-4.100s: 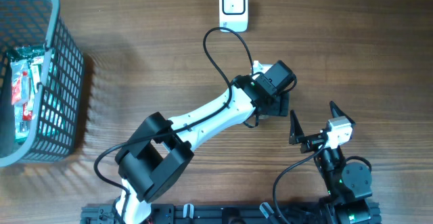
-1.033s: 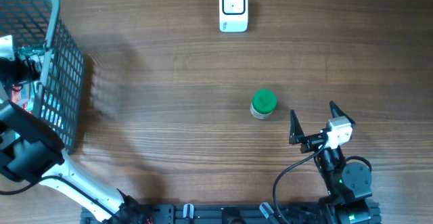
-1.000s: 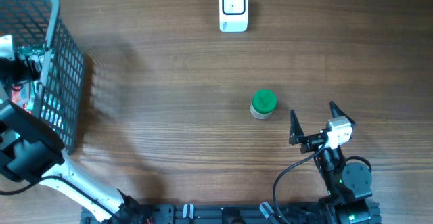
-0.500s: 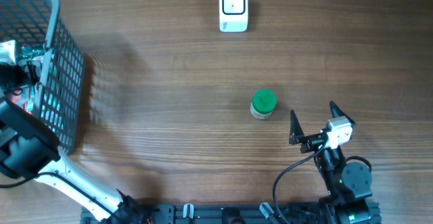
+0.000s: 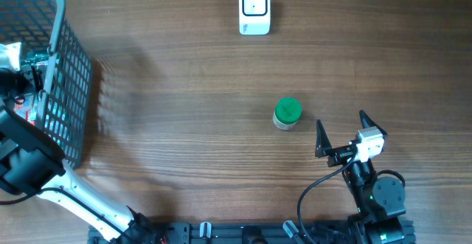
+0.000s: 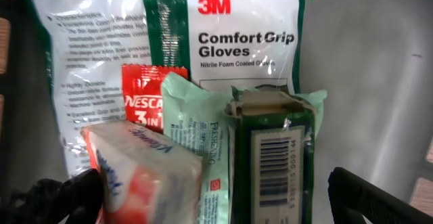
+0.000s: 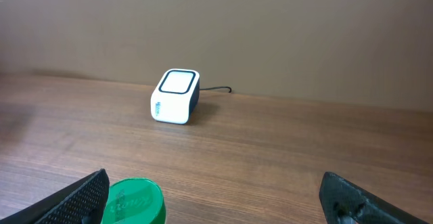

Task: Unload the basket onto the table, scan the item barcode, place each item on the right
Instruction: 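Grasp the green barcode package with the left gripper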

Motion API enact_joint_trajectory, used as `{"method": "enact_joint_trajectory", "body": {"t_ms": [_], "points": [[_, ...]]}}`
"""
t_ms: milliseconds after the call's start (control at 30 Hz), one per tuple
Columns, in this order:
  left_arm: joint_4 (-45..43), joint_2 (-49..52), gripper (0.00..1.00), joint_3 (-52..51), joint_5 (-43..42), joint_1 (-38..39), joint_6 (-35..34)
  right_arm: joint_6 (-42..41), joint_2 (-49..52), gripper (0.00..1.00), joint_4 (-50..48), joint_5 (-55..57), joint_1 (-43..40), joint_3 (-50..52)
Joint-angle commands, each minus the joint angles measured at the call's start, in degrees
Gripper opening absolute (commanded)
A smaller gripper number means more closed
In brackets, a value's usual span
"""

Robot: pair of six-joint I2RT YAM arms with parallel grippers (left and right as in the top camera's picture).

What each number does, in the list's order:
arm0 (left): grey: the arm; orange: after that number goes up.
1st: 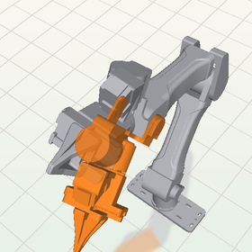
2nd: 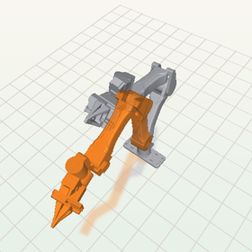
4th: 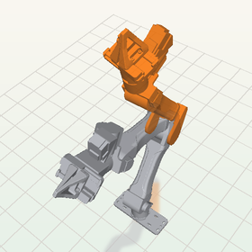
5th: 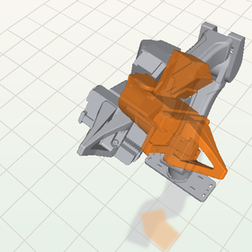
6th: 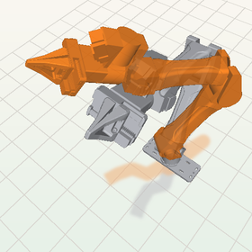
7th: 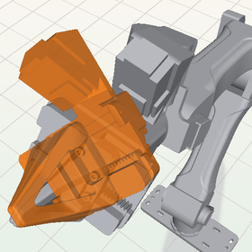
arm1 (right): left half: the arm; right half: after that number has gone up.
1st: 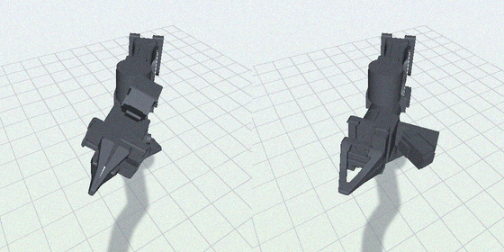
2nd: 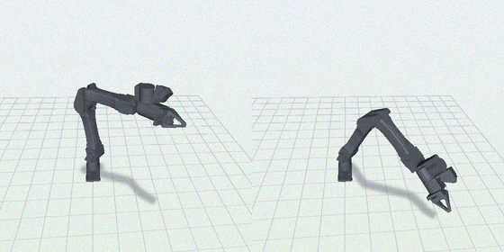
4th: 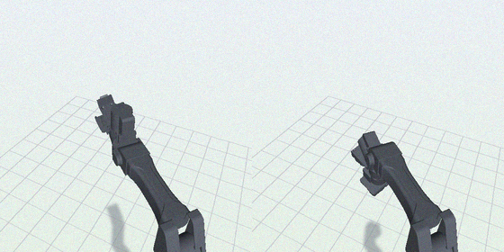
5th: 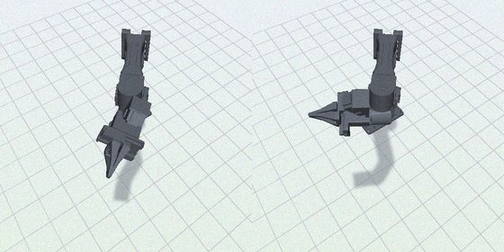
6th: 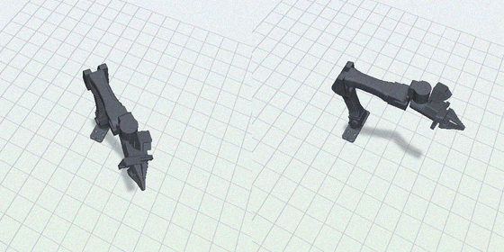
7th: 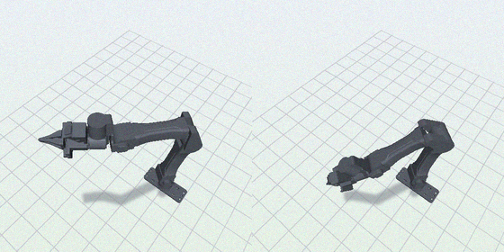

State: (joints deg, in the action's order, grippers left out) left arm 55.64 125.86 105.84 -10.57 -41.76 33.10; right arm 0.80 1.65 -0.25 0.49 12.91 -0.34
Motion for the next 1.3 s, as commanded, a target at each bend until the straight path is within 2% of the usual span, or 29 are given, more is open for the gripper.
{"method": "enact_joint_trajectory", "body": {"t_ms": [0,400,767,933,1100,1133,1167,1200,1267], "points": [[-1.25,0.61,1.00,-4.02,-1.36,-0.33,1.25,0.68,0.13,1.00,-0.26,0.96,-0.24,0.02],[-7.52,0.59,1.00,-11.28,0.35,-0.37,1.14,0.68,0.13,1.00,-0.26,0.96,-0.24,0.02],[-9.66,0.61,1.00,-13.90,0.31,-0.37,0.94,0.68,0.13,1.00,-0.26,0.96,-0.24,0.02],[-12.94,0.61,1.00,-17.27,0.31,-0.37,-2.08,0.70,0.13,1.00,-0.28,0.96,-0.22,0.02],[-16.35,0.61,1.00,-22.12,-0.39,-0.37,-2.32,0.68,0.13,1.00,-0.26,0.96,-0.22,0.02],[-16.92,0.61,0.96,-22.77,-0.37,-0.37,-2.32,0.68,0.13,1.00,-0.28,0.96,-0.22,0.02],[-17.38,0.61,0.77,-23.23,-0.35,-0.37,-2.29,0.68,0.13,1.00,-0.26,0.96,-0.22,0.02],[-17.57,0.61,0.45,-23.41,-0.35,-0.37,-2.32,0.70,0.13,1.00,-0.26,0.96,-0.22,0.02],[-17.84,0.61,0.10,-23.39,-0.35,-0.37,-2.32,0.68,0.13,1.00,-0.26,0.96,-0.24,0.02]]}}
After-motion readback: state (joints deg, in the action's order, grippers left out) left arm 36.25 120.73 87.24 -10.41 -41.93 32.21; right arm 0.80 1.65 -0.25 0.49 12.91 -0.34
